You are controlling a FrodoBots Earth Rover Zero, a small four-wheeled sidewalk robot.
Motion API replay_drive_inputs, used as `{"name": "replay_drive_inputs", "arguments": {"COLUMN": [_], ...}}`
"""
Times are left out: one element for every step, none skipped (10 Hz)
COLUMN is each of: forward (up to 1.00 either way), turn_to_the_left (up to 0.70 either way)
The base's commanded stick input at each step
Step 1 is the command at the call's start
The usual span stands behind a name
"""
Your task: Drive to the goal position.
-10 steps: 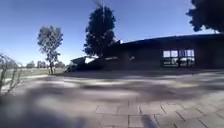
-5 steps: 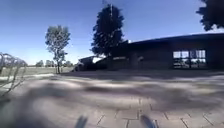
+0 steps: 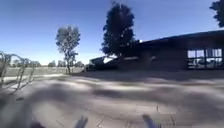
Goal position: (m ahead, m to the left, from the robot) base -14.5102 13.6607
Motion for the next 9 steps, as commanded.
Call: {"name": "replay_drive_inputs", "arguments": {"forward": [0.70,0.70,0.70,0.70,0.70,0.70,0.70,0.70,0.70], "turn_to_the_left": [0.00,0.00,0.00,0.00,0.00,0.00,0.05,0.11,0.35]}}
